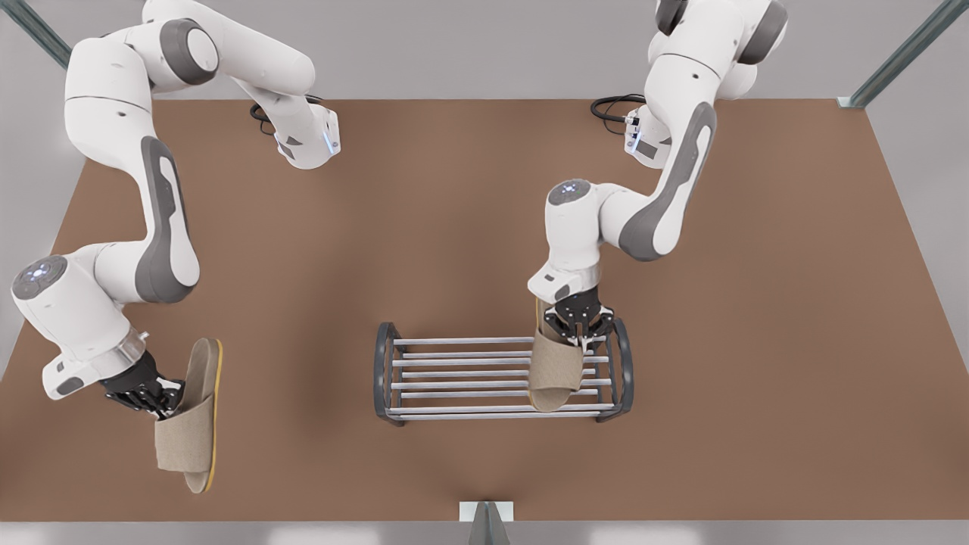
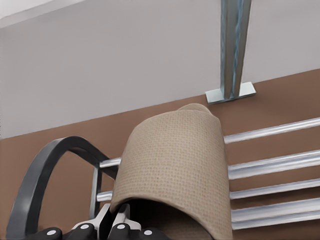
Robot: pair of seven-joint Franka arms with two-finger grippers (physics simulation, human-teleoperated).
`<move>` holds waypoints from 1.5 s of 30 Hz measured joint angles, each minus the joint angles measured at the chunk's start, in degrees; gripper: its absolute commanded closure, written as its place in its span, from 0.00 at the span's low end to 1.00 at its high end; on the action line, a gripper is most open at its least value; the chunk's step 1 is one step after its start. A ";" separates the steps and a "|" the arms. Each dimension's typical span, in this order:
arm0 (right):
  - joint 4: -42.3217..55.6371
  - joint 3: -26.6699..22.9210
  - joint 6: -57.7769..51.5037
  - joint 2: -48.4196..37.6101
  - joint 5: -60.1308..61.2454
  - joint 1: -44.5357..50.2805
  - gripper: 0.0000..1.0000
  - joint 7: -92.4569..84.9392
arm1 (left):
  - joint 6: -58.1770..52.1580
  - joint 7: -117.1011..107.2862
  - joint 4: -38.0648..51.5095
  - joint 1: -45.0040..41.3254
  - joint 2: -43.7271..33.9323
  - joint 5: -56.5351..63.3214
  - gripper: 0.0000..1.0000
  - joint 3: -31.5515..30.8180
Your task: Place the right shoe on the shoe rack with the right arm, and place the left shoe on the shoe rack with the left arm
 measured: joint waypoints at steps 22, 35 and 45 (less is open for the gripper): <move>23.84 -23.37 -39.16 -3.56 -15.04 48.64 0.79 19.73 | -32.45 2.03 9.58 30.30 -10.73 -29.18 0.00 -6.84; 24.57 -26.20 -29.17 2.41 -16.13 56.00 0.79 38.09 | -33.84 21.96 2.44 36.72 -9.63 -43.07 0.00 -7.83; 24.35 -26.16 -21.14 8.50 -16.23 59.71 0.79 47.96 | -31.95 29.76 2.71 36.31 -8.89 -43.04 0.00 -7.83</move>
